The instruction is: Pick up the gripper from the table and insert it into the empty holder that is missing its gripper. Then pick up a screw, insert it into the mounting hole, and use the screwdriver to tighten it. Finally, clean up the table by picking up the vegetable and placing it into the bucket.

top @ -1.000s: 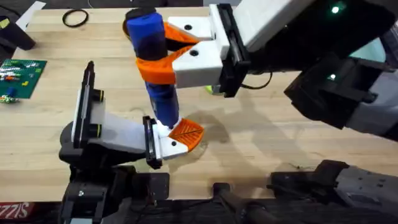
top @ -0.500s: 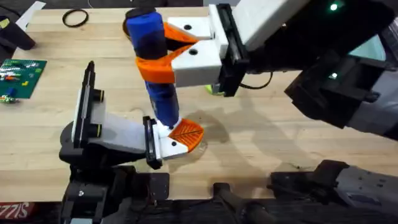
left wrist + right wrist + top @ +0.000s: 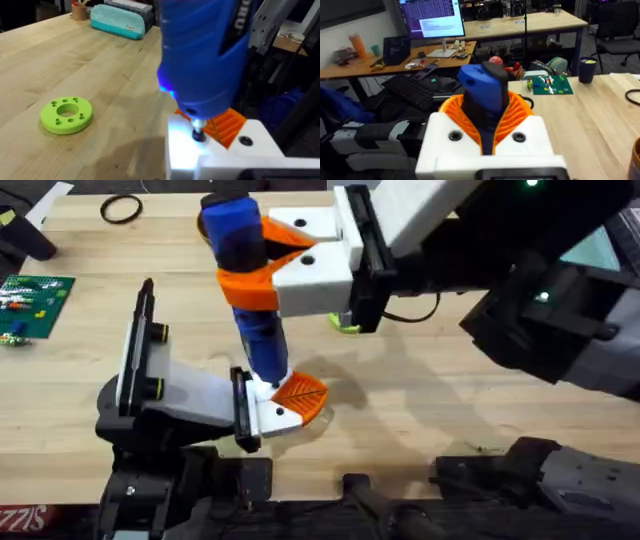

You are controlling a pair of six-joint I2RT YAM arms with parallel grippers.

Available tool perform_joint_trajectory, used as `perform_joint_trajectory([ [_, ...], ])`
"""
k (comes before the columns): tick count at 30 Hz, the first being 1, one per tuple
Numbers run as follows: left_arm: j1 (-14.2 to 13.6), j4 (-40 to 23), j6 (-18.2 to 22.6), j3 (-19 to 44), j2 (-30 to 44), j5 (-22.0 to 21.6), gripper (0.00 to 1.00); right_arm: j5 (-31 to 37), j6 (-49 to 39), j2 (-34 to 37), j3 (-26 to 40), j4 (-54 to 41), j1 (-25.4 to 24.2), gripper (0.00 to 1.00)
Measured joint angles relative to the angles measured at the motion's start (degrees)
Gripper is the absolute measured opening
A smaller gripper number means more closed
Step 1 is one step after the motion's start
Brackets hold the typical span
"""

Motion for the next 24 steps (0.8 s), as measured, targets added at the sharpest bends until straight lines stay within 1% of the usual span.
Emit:
perform_joint_trajectory([
  [15, 0.0, 0.0, -0.4, -0.1, 0.0, 0.5, 0.01, -0.4, -1.7, 0.0, 0.3, -1.2, 0.0, 0.067],
  [20, 0.0, 0.0, -0.6, -0.1, 0.0, 0.7, 0.012, -2.5, -3.8, 0.0, 0.6, -1.7, 0.0, 0.067],
  [24, 0.0, 0.0, -0.6, -0.1, 0.0, 0.7, 0.01, -5.3, -7.1, -0.3, 1.0, -2.5, 0.0, 0.067],
])
